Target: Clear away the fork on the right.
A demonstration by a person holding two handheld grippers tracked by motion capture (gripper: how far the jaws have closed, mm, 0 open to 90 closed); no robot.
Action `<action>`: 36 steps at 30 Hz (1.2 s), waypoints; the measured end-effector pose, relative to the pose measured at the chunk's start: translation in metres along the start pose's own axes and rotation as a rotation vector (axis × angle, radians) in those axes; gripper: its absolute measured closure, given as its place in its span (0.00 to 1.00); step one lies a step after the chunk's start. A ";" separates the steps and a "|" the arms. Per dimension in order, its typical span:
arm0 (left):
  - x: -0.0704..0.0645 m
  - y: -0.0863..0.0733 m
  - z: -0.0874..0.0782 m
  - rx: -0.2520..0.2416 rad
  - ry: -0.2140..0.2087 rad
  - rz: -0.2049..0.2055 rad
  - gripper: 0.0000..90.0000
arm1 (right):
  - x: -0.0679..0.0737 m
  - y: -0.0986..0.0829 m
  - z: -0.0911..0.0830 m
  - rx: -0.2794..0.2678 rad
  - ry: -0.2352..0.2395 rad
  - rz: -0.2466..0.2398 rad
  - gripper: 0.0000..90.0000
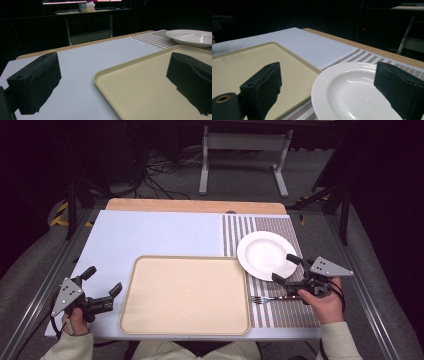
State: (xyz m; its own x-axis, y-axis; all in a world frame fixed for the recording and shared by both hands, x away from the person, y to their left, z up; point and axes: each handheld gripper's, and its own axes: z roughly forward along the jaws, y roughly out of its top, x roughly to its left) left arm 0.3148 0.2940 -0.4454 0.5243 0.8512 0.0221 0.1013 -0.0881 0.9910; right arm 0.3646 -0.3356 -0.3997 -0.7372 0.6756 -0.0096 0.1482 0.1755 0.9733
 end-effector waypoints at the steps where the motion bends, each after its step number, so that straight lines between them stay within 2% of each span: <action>1: 0.000 0.000 0.000 0.000 0.000 0.000 0.00 | 0.001 0.003 0.002 0.018 0.006 -0.005 0.09; 12: 0.000 -0.001 0.001 0.004 0.003 -0.001 0.00 | 0.002 0.019 0.015 0.134 0.064 -0.081 0.10; 24: 0.000 -0.001 0.001 0.007 -0.001 0.000 0.00 | 0.004 0.031 0.026 0.394 0.125 -0.208 0.11; 25: 0.000 -0.001 0.001 0.008 -0.001 0.000 0.00 | 0.005 0.033 0.028 0.431 0.135 -0.227 0.11; 36: 0.000 -0.001 0.002 0.009 -0.006 0.011 0.00 | 0.006 0.036 0.034 0.600 0.168 -0.306 0.11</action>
State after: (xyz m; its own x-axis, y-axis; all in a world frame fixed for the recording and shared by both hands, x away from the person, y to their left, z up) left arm 0.3163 0.2933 -0.4462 0.5306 0.8470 0.0318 0.1035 -0.1020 0.9894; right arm 0.3883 -0.3007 -0.3721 -0.8887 0.4212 -0.1810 0.2206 0.7389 0.6367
